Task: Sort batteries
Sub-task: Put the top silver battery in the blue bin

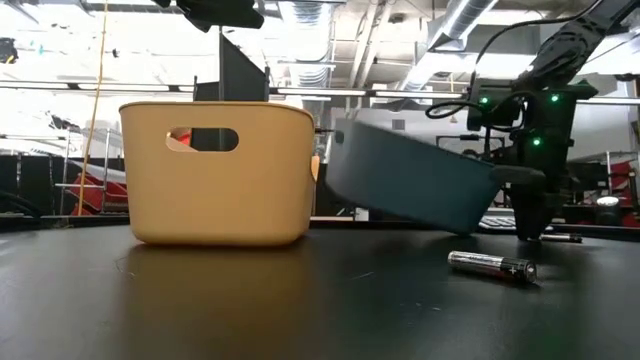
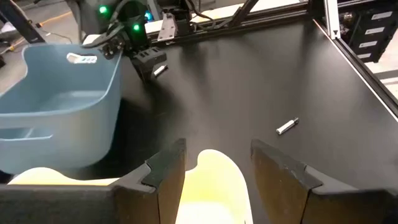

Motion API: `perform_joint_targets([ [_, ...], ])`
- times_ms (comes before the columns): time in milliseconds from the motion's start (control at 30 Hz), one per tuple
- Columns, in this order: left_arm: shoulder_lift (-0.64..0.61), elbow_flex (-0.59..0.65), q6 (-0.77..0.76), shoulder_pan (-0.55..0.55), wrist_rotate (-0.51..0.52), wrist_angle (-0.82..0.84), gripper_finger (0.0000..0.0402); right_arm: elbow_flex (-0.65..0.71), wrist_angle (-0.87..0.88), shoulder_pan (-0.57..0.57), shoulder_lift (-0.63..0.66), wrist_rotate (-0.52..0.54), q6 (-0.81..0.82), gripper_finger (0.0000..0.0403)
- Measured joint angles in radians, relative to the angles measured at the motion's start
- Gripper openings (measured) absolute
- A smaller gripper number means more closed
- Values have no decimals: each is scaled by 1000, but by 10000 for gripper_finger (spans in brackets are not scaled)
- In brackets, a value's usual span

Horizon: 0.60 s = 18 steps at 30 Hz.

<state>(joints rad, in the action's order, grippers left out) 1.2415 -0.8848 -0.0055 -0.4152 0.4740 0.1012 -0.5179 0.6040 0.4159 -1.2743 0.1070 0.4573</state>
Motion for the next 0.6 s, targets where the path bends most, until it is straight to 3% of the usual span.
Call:
perform_joint_targets([
  [600, 0, 0, -2, 0, 0, 1, 173, -8, 65, -174, 49, 10, 145, 205],
])
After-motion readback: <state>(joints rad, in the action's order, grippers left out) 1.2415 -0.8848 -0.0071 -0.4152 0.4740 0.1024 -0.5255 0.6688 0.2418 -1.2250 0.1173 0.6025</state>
